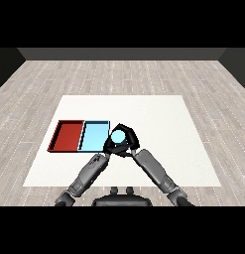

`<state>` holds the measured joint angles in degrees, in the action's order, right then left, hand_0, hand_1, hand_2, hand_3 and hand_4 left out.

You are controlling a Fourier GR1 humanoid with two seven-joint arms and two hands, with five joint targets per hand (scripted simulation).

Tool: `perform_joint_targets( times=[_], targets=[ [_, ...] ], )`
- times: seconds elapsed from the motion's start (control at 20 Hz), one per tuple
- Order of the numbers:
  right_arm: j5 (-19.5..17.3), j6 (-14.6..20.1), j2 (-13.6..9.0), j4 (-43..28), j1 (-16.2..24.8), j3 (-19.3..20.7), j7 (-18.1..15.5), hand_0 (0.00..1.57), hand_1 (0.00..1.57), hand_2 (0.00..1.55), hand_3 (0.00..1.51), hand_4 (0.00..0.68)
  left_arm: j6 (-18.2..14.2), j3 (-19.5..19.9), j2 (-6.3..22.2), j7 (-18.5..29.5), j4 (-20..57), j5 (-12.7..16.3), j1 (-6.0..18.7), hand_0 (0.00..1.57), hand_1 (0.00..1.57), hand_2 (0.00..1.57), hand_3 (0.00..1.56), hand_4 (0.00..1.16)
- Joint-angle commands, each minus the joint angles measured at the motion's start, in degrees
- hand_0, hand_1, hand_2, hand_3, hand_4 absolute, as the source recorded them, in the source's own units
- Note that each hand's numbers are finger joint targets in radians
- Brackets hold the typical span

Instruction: Pick the blue can and put it in the blue box

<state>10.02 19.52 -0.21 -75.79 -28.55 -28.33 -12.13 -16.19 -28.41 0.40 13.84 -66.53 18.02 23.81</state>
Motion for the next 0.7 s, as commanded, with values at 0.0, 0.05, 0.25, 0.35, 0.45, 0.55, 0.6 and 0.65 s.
perform_joint_targets(
  times=[0.0, 0.05, 0.25, 0.35, 0.45, 0.55, 0.6, 0.65],
  targets=[
    [1.5, -3.9, 0.2, 2.0, -2.3, 3.4, 1.3, 1.50, 1.50, 1.47, 1.41, 0.533, -1.6, -0.7, -0.4, 2.1, 3.6, 1.1, 0.7, 0.00, 0.00, 0.00, 0.00, 0.17],
    [-0.1, -0.3, 0.2, -2.0, 2.5, -2.3, 0.4, 1.51, 1.51, 1.47, 1.41, 0.547, -4.7, 0.2, -0.4, -3.4, 1.3, -2.4, 2.3, 0.00, 0.00, 0.00, 0.00, 0.17],
    [3.6, -3.2, 0.2, 5.0, -0.8, 1.0, -3.5, 1.48, 1.48, 1.46, 1.41, 0.572, -7.9, -1.6, -0.4, -4.2, 7.2, -4.2, 6.7, 0.00, 0.00, 0.00, 0.00, 0.00],
    [1.7, -2.5, 0.2, 0.4, -0.1, 1.7, 0.2, 1.49, 1.49, 1.46, 1.40, 0.570, -6.5, -2.4, -0.4, -2.1, 9.8, -2.7, 8.0, 0.00, 0.00, 0.00, 0.00, 0.00],
    [0.5, -3.1, -0.5, -2.0, 2.7, 0.6, -0.5, 1.48, 1.48, 1.46, 1.40, 0.559, -12.1, -5.0, -0.3, -7.0, 5.2, -6.3, 10.4, 0.00, 0.00, 0.00, 0.00, 0.00],
    [1.6, -1.1, 0.1, 0.3, -0.8, 0.8, 0.4, 1.49, 1.49, 1.46, 1.40, 0.557, -9.2, 1.5, -0.3, -1.7, 7.9, -6.2, 9.5, 0.00, 0.00, 0.30, 0.00, 0.53],
    [1.0, -1.1, 0.1, -2.0, 1.7, -0.7, -1.0, 1.49, 1.49, 1.46, 1.40, 0.558, -11.7, -1.2, -0.3, -2.6, 2.1, -0.8, 3.4, 0.89, 0.89, 0.97, 0.86, 0.65],
    [2.6, -4.5, 0.1, -0.6, 2.8, 0.8, -2.8, 1.47, 1.47, 1.46, 1.40, 0.572, -10.8, -1.4, -0.3, -2.7, 4.4, -3.3, 2.8, 1.11, 1.11, 1.10, 0.84, 0.69]
  ],
)
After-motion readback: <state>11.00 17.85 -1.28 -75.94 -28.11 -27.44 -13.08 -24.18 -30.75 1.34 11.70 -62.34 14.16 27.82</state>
